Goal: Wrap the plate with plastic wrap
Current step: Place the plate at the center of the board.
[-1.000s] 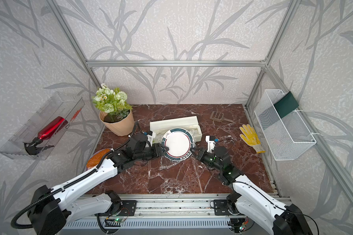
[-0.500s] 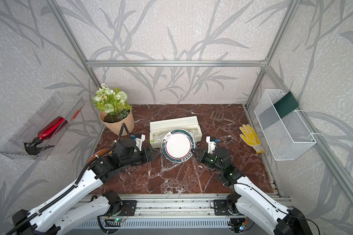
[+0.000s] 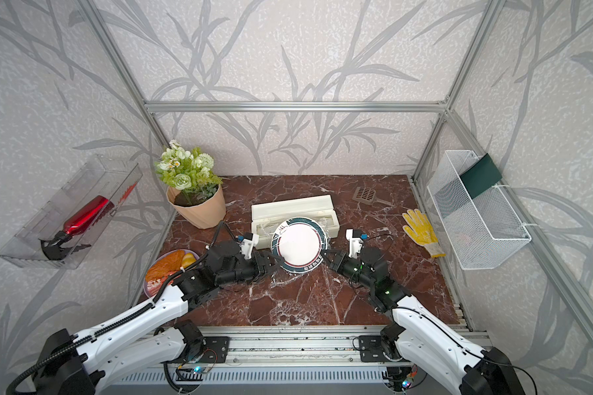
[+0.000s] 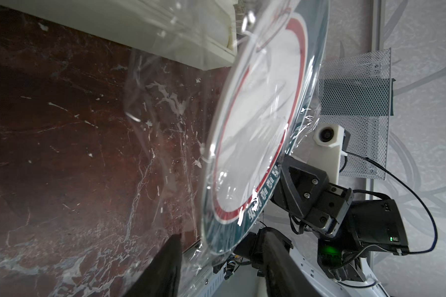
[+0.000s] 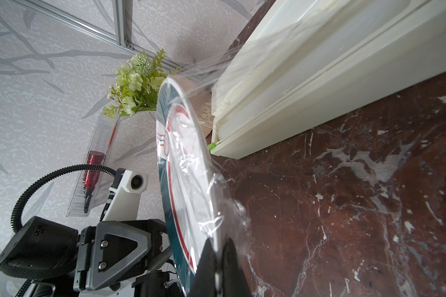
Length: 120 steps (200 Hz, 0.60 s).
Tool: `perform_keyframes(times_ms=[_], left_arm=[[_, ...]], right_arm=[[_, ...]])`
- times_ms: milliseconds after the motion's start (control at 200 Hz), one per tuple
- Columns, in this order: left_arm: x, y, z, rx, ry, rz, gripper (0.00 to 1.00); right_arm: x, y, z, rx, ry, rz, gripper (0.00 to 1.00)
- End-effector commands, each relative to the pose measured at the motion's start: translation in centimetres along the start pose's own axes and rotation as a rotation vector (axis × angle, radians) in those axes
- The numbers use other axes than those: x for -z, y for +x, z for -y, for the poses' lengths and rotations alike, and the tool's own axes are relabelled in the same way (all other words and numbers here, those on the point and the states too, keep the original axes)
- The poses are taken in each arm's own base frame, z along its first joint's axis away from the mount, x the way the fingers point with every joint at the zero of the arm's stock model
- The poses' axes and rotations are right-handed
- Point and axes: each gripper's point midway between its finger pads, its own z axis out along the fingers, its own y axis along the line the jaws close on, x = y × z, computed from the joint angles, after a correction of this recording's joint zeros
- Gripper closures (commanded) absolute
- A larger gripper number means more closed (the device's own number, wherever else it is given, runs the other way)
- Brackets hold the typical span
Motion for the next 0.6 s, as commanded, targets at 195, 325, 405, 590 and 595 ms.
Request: perform_keyframes(times_ms=[195,325,405,590,595], left_arm=[[-0.7,-1.3,1.6,-0.006,0.086,0.057,0.54],[-1.5,-1.3,1.8,-0.008,0.108,0.048,0.58],[-1.6,-1.4,1.9,-0.027,0.115,0.046,0.64],[-1.0,-1.3,2.5,-0.078,0.132,0.054,0.84],[-0.9,-1.3,2.5,-0.079,0.132,0.054,0.84]], right_arm=[[0.4,-1.2,-3.5,0.008,-0.149,0.044,1.0],[0.5,-1.1,-3.8,0.004,-0.164,0.04,1.0],[0.5,-1.0,-3.8,0.002,-0.169,0.036,1.0],[0.5,-0.8,-3.5,0.0,-0.16,0.031,1.0],[0.5,-0.8,-3.5,0.001,-0.161,0.031,1.0]])
